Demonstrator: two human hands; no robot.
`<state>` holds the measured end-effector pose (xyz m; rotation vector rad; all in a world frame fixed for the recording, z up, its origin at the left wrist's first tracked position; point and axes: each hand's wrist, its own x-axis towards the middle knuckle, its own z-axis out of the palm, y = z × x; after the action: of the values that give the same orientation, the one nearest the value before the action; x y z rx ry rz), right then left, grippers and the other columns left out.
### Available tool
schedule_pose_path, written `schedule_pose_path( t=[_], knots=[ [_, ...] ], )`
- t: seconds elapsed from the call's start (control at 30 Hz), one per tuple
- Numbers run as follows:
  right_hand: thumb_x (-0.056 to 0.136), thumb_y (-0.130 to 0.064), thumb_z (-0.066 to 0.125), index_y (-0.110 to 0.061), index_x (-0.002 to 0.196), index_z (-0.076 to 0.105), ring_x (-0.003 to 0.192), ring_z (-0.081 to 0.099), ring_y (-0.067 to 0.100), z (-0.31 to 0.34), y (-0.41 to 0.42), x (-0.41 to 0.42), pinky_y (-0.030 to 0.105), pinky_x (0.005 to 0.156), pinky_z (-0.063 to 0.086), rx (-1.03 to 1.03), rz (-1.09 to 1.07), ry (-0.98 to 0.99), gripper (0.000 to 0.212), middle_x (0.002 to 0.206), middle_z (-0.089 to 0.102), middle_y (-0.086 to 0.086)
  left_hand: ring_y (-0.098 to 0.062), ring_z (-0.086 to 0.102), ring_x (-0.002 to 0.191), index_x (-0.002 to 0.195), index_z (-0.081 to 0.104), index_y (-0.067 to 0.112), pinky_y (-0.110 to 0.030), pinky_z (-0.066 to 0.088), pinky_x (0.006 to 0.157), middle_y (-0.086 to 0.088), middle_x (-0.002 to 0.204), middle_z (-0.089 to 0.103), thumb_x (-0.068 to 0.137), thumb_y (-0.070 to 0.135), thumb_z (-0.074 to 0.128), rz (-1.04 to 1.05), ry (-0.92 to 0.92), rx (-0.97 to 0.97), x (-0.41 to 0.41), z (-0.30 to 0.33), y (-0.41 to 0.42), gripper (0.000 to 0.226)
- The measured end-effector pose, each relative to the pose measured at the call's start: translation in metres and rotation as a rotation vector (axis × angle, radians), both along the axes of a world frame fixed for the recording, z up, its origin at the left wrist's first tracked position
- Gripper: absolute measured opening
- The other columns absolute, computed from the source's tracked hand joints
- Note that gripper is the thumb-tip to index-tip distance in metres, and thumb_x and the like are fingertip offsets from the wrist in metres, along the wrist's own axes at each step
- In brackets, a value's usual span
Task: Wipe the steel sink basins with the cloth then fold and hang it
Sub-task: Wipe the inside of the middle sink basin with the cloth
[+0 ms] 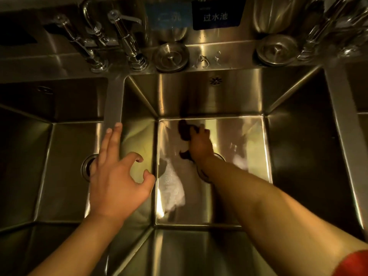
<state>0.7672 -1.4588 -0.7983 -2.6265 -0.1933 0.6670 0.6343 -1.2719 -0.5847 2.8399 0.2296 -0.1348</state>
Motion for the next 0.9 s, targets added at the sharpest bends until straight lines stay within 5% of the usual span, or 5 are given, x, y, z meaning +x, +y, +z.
schedule_pose_path(
  t=[0.23, 0.4, 0.6, 0.7, 0.9],
  knots=[
    [0.056, -0.056, 0.09, -0.013, 0.151, 0.033, 0.124, 0.038, 0.039, -0.007, 0.067, -0.085, 0.05, 0.106, 0.042, 0.003, 0.422, 0.06, 0.119, 0.148, 0.034, 0.017, -0.014, 0.0, 0.162, 0.09, 0.069, 0.032, -0.063, 0.04, 0.107, 0.007, 0.175, 0.005, 0.073, 0.049, 0.06, -0.03, -0.014, 0.021, 0.001, -0.003, 0.002, 0.026],
    [0.101, -0.03, 0.054, -0.014, 0.149, 0.039, 0.126, 0.047, 0.042, -0.013, 0.021, -0.162, 0.048, 0.103, 0.047, 0.039, 0.894, -0.118, 0.053, 0.147, 0.043, 0.019, -0.016, 0.002, 0.162, 0.092, 0.07, 0.033, -0.063, 0.042, 0.106, 0.007, 0.175, 0.004, 0.072, 0.051, 0.057, -0.036, -0.013, 0.026, 0.002, -0.003, 0.005, 0.029],
    [0.105, -0.033, 0.041, -0.019, 0.148, 0.042, 0.13, 0.047, 0.039, -0.035, -0.031, -0.174, 0.048, 0.104, 0.048, 0.037, 1.278, -0.184, 0.046, 0.151, 0.041, 0.016, -0.016, 0.001, 0.162, 0.092, 0.07, 0.033, -0.062, 0.038, 0.108, 0.005, 0.175, 0.006, 0.072, 0.048, 0.061, -0.032, -0.003, 0.016, 0.0, -0.002, 0.004, 0.026],
    [0.101, -0.025, 0.056, -0.016, 0.143, 0.053, 0.132, 0.043, 0.042, -0.022, -0.015, -0.117, 0.051, 0.109, 0.042, 0.104, 1.121, -0.104, 0.043, 0.148, 0.044, 0.017, -0.015, 0.0, 0.162, 0.093, 0.07, 0.033, -0.062, 0.038, 0.11, 0.005, 0.175, 0.005, 0.073, 0.048, 0.061, -0.031, 0.011, 0.02, 0.0, -0.001, 0.003, 0.027],
    [0.063, -0.043, 0.092, -0.022, 0.153, 0.038, 0.139, 0.03, 0.04, -0.001, 0.033, 0.003, 0.044, 0.114, 0.038, -0.031, 0.548, 0.02, 0.107, 0.158, 0.026, 0.014, -0.015, -0.003, 0.162, 0.094, 0.068, 0.034, -0.058, 0.035, 0.112, 0.006, 0.175, 0.003, 0.073, 0.045, 0.065, -0.025, 0.018, -0.002, 0.001, 0.0, 0.003, 0.024]
  ],
)
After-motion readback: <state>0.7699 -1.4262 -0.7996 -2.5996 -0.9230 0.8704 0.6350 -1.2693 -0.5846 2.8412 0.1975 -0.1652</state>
